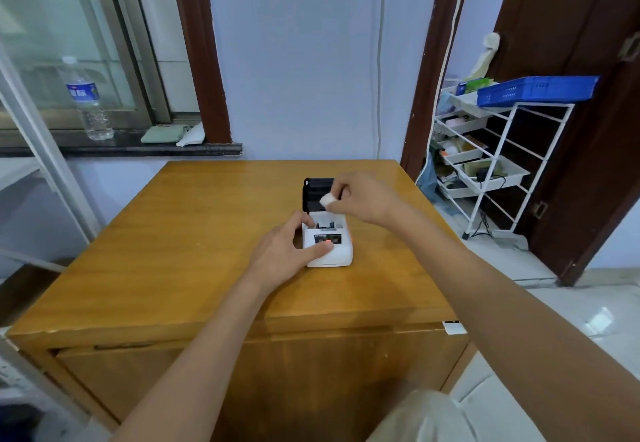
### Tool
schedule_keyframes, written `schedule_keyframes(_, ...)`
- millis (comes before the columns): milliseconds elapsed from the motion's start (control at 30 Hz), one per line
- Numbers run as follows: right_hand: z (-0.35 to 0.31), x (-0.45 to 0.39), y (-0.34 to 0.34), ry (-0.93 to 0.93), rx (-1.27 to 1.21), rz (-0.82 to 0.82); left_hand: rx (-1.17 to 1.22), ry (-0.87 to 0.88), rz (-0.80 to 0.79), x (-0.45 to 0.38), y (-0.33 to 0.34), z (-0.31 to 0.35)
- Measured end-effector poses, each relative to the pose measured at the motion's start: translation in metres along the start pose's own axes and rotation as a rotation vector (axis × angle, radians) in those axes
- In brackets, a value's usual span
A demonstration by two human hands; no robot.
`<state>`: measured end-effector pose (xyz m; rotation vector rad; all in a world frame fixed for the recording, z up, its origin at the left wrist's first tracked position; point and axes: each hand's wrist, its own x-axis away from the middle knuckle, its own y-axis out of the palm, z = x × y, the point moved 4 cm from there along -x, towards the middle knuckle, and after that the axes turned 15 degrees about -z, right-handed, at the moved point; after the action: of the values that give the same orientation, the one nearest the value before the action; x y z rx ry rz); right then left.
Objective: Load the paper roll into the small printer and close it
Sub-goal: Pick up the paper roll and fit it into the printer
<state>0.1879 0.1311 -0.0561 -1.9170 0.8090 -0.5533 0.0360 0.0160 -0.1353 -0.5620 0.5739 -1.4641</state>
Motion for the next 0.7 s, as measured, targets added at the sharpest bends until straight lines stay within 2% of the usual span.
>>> schedule_keyframes(67,0.017,0.014,-0.008,0.074,-0.055,0.094,-0.014,0.0,-0.004,-0.001,0.0,-0.001)
schedule_keyframes(133,0.033,0.025,-0.012,0.214,0.094,0.144,-0.019,-0.001,-0.011,-0.002,0.001,-0.003)
schedule_keyframes(233,0.045,0.031,-0.006,0.34,0.258,0.1,-0.029,-0.005,-0.015,-0.002,0.001,-0.003)
schedule_keyframes(333,0.05,0.028,0.006,0.355,0.313,-0.012,-0.027,-0.007,-0.017,-0.002,0.001,-0.003)
schedule_keyframes(700,0.055,0.033,0.013,0.405,0.383,-0.014,-0.001,-0.005,-0.016,0.0,0.001,-0.003)
